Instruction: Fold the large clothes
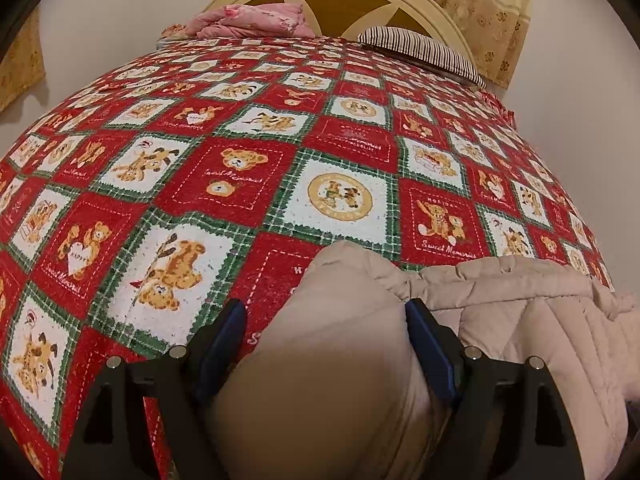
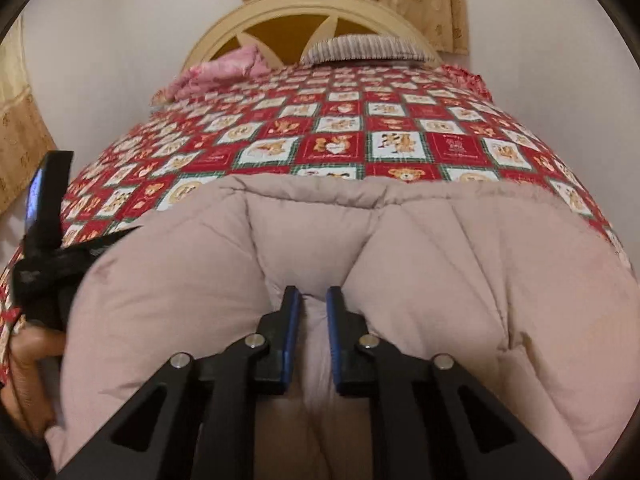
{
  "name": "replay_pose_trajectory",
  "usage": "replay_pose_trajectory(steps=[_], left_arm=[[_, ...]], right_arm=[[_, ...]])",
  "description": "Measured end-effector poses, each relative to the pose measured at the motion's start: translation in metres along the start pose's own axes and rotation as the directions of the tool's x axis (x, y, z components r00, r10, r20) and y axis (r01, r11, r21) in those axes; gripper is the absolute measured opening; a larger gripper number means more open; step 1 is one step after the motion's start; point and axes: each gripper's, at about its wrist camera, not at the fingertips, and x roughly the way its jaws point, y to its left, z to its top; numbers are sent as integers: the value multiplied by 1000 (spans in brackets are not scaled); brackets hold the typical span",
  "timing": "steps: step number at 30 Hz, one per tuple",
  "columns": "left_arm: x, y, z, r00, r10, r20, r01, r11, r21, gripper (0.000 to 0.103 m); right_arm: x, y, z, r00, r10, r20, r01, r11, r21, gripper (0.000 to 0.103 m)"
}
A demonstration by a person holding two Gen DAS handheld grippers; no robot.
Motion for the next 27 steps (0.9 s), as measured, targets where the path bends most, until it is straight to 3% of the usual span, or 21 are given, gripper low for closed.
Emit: replay_pose_trajectory(steps=[4,6,7,9,11,14,16,18,20,23,25,27], left_arm=[[-2,4,0,999,-32,-5,32,999,-30,82],[-9,15,1,992,-123,-24,121,989,-89,82],[-14,23,1,983,-180,-32,174,976,-131,82],[-42,48,0,950,-313,10,307,922,-235,82],[-80,73,5,927,-370,62,373,892,-254,82],[-146,101,-4,937,-319,146,343,918,-197,82],[-179,110,-22,944,-280,174,307,940,-151,82],[-196,117,-44,947,-266,179,293,944,-151,82],[-204,126,-71,941,-291,174,324,923,-208,82],[-202,135,-114,906,-391,163,423,837,-346,82],[-200,128,-129,891,-429,148,452,815,-362,82],[-203,113,-139,883,-446,145,469,823,-321,82]], right_arm=[[9,-3,-2,1000,1,-11,-1,1000,5,13],[14,-4,0,1000,-2,-24,2,1000,8,12],[15,-4,-1,1000,-4,-31,4,1000,8,12],[17,-3,-1,999,-9,-37,10,1000,11,12],[18,-3,-1,999,-12,-45,13,1000,10,12],[20,-4,-1,998,-12,-53,13,1000,13,12],[20,-3,-1,998,-16,-56,17,1000,10,12],[20,-2,-1,998,-24,-57,24,1000,4,12],[20,-1,-1,998,-27,-56,27,1000,2,12],[20,1,0,997,-45,-64,44,999,-11,13],[19,4,3,995,-59,-84,57,998,-21,14],[12,6,9,990,-64,-123,61,998,-33,15]])
